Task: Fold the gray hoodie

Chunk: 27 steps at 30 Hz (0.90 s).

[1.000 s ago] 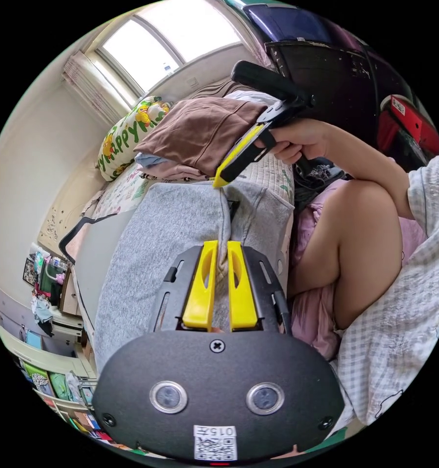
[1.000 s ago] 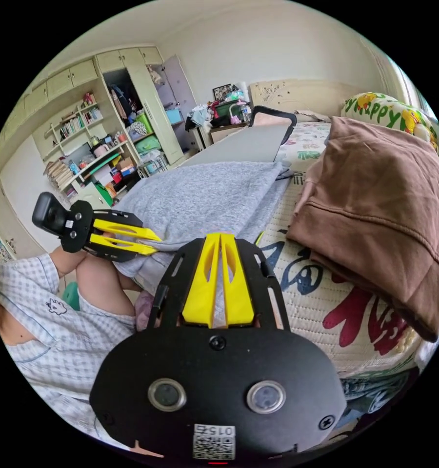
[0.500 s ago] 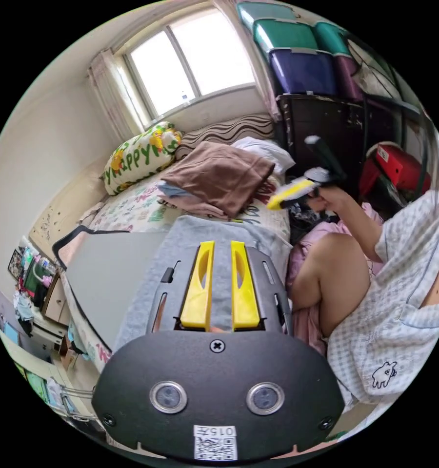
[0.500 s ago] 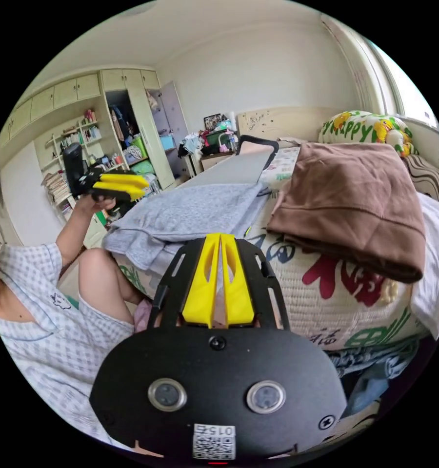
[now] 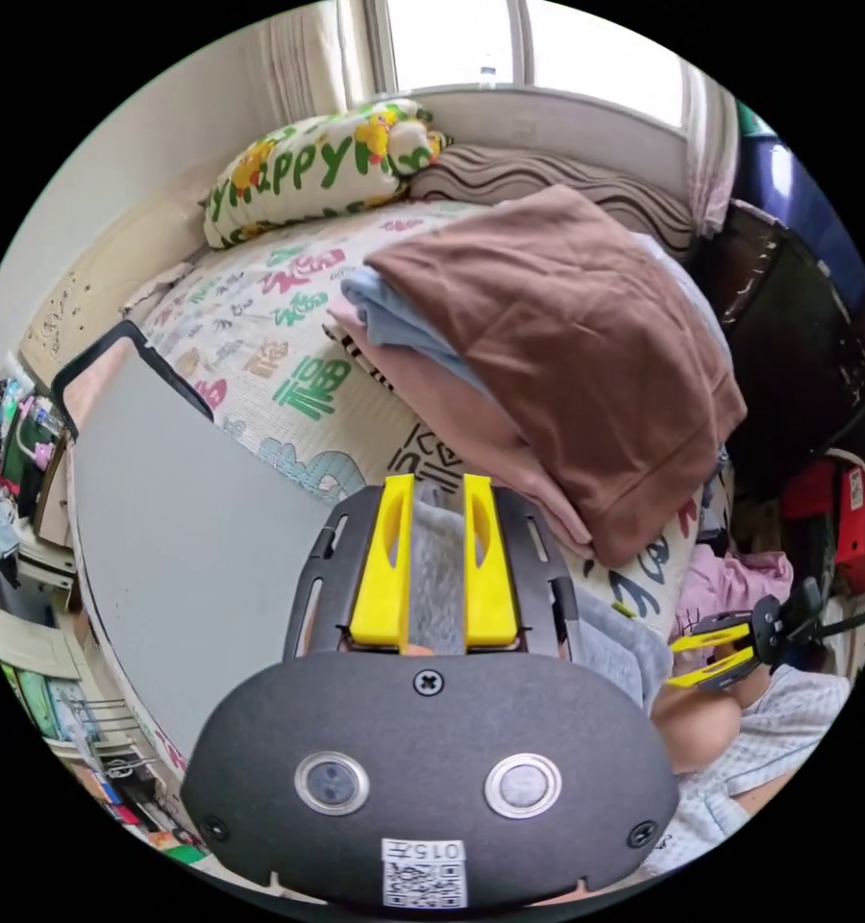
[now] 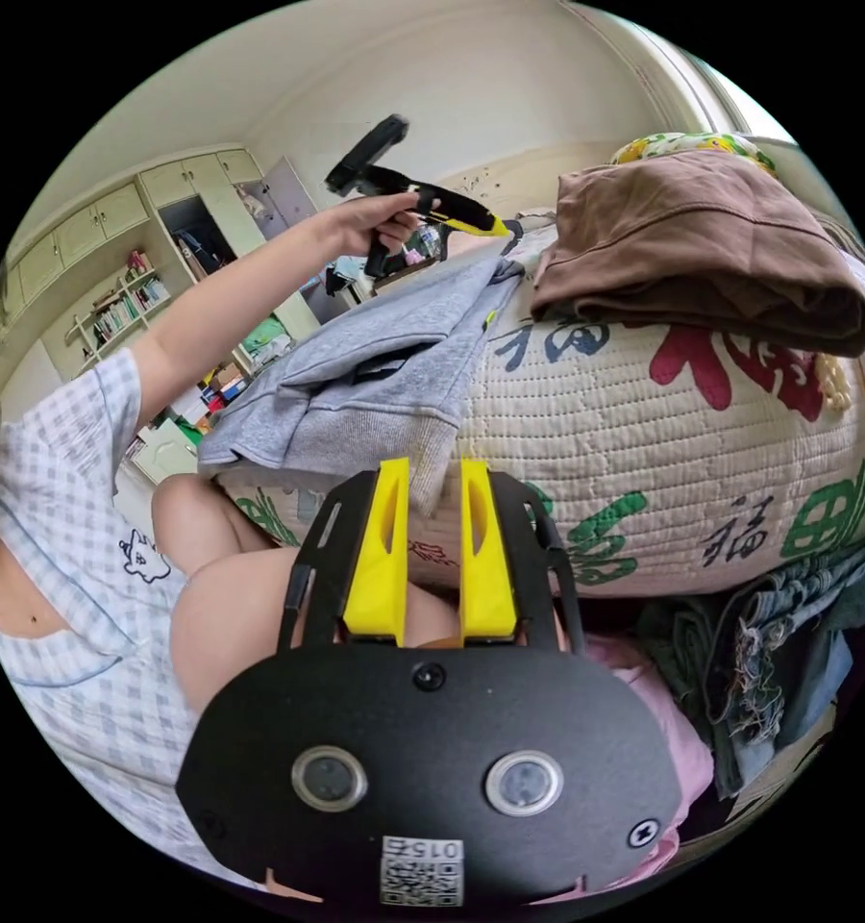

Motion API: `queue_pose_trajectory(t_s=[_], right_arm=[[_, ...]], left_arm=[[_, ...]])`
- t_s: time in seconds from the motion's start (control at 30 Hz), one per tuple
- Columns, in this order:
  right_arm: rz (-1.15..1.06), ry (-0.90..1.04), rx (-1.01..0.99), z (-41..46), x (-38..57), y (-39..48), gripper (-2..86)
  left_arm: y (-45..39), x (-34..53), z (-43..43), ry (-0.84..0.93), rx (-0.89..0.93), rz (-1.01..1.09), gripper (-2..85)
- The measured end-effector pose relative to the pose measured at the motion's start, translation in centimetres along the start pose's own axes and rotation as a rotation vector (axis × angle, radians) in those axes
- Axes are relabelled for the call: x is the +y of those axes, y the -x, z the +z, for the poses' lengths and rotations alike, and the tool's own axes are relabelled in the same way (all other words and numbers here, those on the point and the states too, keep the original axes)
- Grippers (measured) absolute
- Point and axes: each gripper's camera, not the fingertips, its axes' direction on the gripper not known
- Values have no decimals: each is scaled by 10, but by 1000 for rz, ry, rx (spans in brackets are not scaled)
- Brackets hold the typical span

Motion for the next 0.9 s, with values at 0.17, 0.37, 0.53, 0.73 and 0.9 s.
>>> queue_pose_trajectory(t_s=[0.17,0.37,0.53,0.73,0.9], right_arm=[[-1,7,-81,6,2,-13,67],[-11,-43,-176,0,11,-23,34],[-3,-110,-127,-12,21,-17,13],[-88,-182,10,-51,10,7,0],[-176,-290,204,-95,-2,58,2]], left_arm=[[11,-21,22,131,41,36,95],[19,-27,9,137,68,46,58],[36,-19,-37,-7,69,-38,30],[54,-3,-126,-252,129,-96,23],[84,34,-233,-542,298,-135,20]])
